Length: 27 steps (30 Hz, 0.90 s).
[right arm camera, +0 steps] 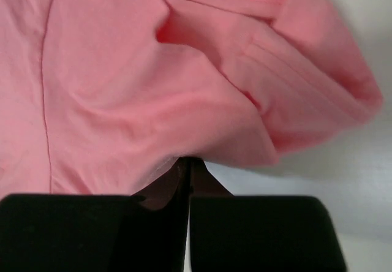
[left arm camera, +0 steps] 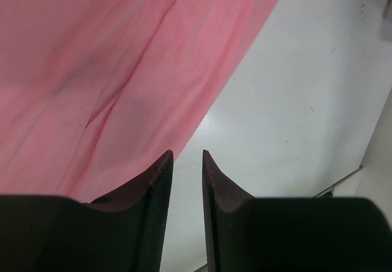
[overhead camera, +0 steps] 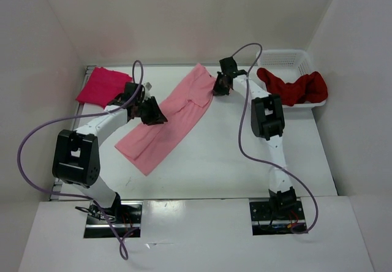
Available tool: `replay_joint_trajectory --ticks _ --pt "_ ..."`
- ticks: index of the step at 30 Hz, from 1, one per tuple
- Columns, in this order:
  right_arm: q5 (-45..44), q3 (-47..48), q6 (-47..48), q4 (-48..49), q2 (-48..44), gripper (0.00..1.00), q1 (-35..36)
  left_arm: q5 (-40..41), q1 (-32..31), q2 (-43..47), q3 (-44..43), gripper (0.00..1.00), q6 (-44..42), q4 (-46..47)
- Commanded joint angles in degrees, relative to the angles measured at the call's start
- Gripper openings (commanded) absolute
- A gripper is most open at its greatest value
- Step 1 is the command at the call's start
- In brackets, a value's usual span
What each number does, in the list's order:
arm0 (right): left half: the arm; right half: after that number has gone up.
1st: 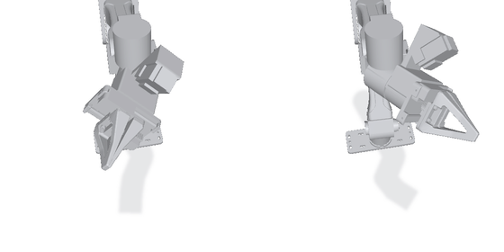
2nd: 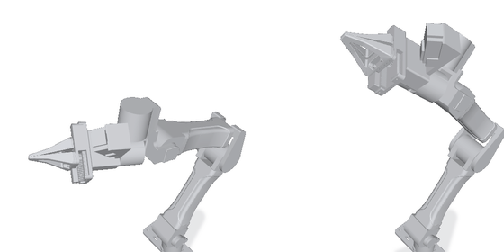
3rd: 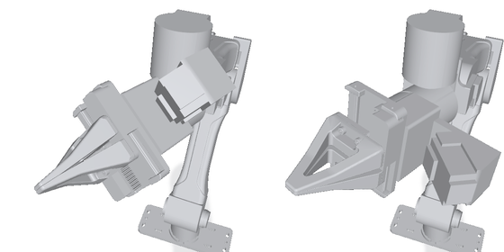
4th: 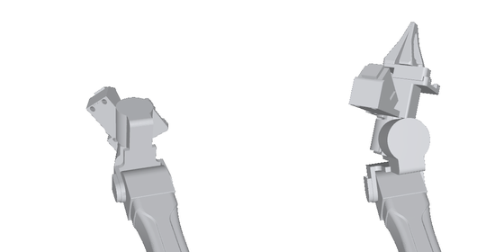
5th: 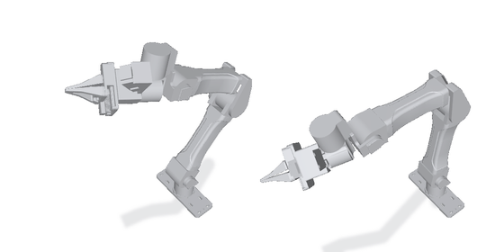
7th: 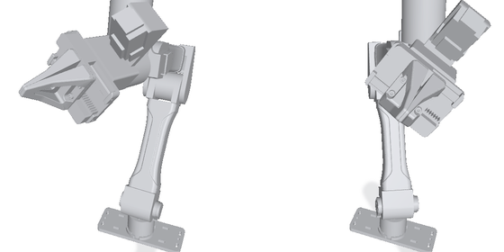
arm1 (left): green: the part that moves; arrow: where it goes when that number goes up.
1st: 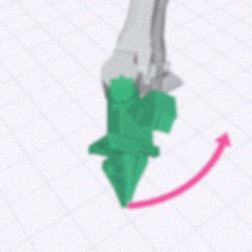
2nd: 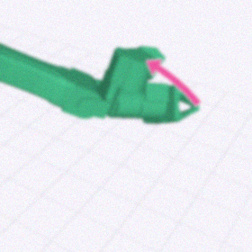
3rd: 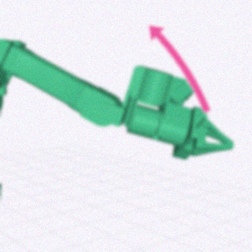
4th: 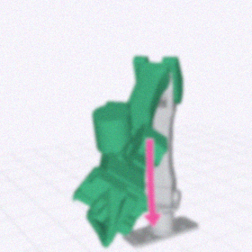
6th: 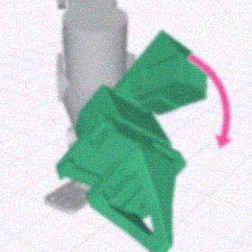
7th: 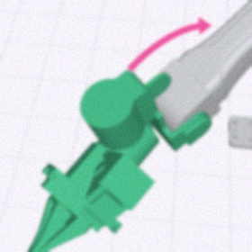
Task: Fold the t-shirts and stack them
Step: Rotate the tshirt 90 degrees
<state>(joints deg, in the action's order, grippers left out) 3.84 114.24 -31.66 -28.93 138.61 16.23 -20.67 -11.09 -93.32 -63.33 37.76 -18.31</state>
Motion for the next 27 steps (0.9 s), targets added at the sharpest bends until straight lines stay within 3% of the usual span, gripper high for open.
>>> replay_joint_trajectory --ticks 1,3,6,11,14,18,22,27 --pt "1.3 15.1 0.6 -7.3 6.3 0.01 -0.3 -1.7 -0.2 3.1 -1.8 0.33 -0.4 -0.5" --pt "1.3 17.9 0.6 -9.2 5.7 0.06 -0.3 -1.7 -0.2 3.1 -2.6 0.33 -0.4 -1.0" --pt "1.9 13.4 1.3 -8.3 -1.6 0.17 0.2 -2.2 -0.2 3.1 -4.1 0.33 -0.4 -1.0" --pt "8.1 -13.0 1.3 -1.7 -20.9 0.37 2.7 -2.2 -0.2 2.4 -5.2 0.33 0.1 -1.0" --pt "11.4 -27.7 -2.0 2.5 -29.3 0.43 8.5 -2.2 -0.2 1.2 -6.5 0.33 0.1 -0.4" --pt "15.2 -45.5 -12.3 14.0 -36.5 0.61 20.6 1.1 -0.2 -0.1 -8.0 0.36 -2.2 -1.6" --pt "14.6 -49.8 -21.2 24.6 -35.4 0.61 27.2 1.7 2.2 0.5 -7.9 0.37 -2.8 -3.0" --pt "13.7 -47.8 -25.6 29.4 -28.7 0.56 29.1 -0.3 2.8 2.1 -5.1 0.40 -2.1 -3.0"
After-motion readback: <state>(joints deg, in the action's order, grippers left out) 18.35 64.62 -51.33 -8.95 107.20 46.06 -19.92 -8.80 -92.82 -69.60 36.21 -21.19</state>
